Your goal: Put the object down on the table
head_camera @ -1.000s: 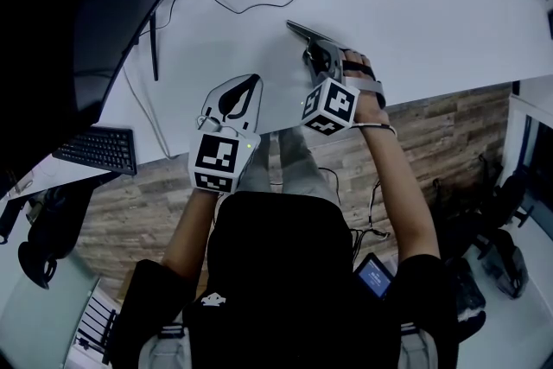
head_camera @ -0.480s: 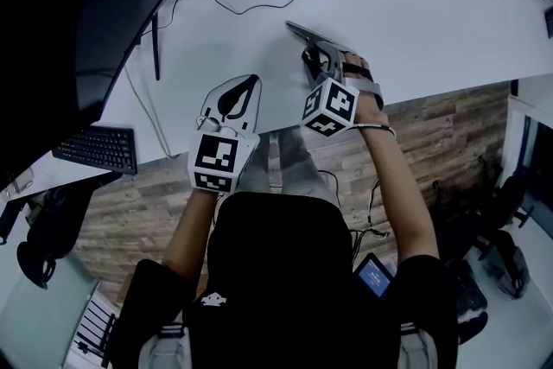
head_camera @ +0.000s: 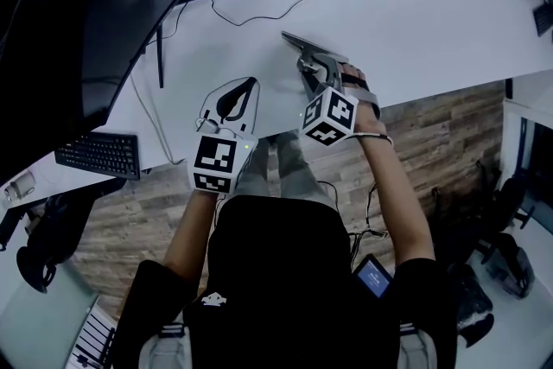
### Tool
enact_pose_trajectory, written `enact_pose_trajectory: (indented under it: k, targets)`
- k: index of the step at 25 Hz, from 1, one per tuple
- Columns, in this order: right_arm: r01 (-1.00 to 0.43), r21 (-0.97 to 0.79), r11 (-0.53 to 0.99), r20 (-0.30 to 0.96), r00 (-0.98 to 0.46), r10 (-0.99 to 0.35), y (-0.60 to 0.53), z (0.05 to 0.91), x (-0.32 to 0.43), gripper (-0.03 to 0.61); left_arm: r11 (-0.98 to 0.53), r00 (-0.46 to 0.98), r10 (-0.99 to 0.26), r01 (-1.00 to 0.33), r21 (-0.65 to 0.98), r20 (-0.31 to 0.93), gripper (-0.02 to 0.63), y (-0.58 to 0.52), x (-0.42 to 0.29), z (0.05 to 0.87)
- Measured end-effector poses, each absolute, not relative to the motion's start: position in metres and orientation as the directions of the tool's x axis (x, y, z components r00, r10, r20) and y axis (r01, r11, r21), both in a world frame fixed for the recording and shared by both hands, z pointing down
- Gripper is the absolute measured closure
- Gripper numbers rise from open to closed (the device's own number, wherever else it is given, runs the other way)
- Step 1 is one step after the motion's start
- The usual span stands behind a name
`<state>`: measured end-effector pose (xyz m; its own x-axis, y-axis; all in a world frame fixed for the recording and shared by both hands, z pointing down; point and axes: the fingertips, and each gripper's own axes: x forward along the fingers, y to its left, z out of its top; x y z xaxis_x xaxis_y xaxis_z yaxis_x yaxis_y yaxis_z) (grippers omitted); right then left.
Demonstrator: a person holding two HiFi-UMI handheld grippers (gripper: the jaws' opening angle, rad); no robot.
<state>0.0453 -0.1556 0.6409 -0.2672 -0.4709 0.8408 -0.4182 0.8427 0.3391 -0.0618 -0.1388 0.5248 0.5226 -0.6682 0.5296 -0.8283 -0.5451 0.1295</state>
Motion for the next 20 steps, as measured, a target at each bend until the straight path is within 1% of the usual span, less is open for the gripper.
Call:
enact_pose_trajectory:
  k: [8, 14, 20]
  targets:
    - [-0.599, 0.21, 0.773, 0.804, -0.344, -0.485, -0.157, 0.604, 0.051, 0.419, -0.564, 0.536, -0.69, -0.82, 0.103, 0.487, 0.6, -0.146, -0.058, 0.498]
    - [-0.718, 0.136, 0.682, 0.738, -0.386, -0.554, -0.163, 0.562, 0.06, 0.48, -0.578, 0.543, -0.705, -0.813, 0.072, 0.456, 0.6, -0.149, -0.055, 0.474]
    - [-0.778, 0.112, 0.618, 0.667, -0.402, -0.627, -0.167, 0.517, 0.067, 0.519, -0.594, 0.552, -0.718, -0.804, 0.042, 0.424, 0.6, -0.152, -0.05, 0.449]
